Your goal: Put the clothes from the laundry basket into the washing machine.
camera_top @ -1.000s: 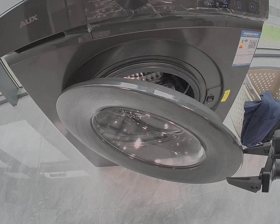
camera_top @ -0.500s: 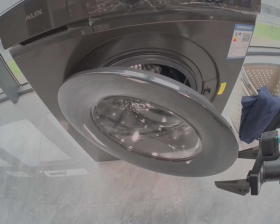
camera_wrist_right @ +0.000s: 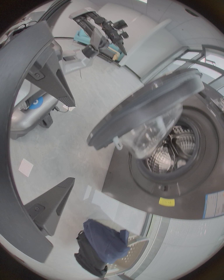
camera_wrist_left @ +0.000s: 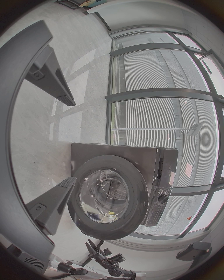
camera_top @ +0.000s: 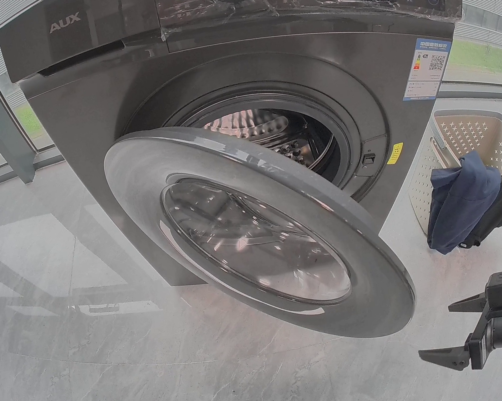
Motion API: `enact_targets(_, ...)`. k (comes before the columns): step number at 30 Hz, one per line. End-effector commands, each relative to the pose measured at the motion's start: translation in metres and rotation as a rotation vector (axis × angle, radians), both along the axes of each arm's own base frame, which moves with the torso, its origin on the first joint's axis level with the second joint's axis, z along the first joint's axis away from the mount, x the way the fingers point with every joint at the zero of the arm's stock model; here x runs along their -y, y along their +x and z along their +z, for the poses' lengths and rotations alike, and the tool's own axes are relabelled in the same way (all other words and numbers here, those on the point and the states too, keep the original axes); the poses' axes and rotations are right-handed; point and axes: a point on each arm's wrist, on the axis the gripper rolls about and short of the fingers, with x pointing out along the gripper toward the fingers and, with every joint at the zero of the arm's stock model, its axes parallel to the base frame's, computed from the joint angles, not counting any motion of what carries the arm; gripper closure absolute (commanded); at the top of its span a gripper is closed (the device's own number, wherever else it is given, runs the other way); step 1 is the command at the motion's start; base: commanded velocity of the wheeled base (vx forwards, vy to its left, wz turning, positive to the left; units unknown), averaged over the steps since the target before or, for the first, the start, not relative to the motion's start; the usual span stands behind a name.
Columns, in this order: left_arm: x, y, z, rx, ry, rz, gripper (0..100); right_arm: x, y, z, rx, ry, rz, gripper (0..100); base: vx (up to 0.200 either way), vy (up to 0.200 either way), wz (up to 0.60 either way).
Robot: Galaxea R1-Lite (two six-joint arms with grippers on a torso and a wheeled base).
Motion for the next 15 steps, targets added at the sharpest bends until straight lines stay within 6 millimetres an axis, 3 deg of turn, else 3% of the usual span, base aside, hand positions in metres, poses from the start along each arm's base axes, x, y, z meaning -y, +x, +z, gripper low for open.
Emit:
enact_targets(1,0.0,0.0,-0.005,-0.003,0.001,0.0,0,0.019,0.019,0.006,0.035,-0.012,-0.158,0,0.0,0.0,0.0)
enact_targets(2,0.0,0.0,-0.005,-0.003,0.001,0.0,0,0.019,0.019,0.006,0.035,-0.012,-0.158,0,0.0,0.0,0.0)
enact_targets(4,0.0,0.0,-0.004,-0.001,0.001,0.0,0,0.018,0.041,0.018,0.065,0.003,-0.205,0,0.0,0.0,0.0)
enact_targets(8,0.0,0.0,-0.005,-0.003,0.001,0.0,0,0.01,0.065,0.027,0.08,0.012,-0.218,0,0.0,0.0,0.0)
enact_targets(11,0.0,0.0,-0.005,-0.003,0.001,0.0,0,0.004,0.076,0.031,0.085,0.016,-0.206,0,0.0,0.0,0.0)
enact_targets(15,0.0,0.0,-0.005,-0.003,0.001,0.0,0,-0.006,0.076,0.024,0.052,0.007,-0.157,0,0.0,0.0,0.0)
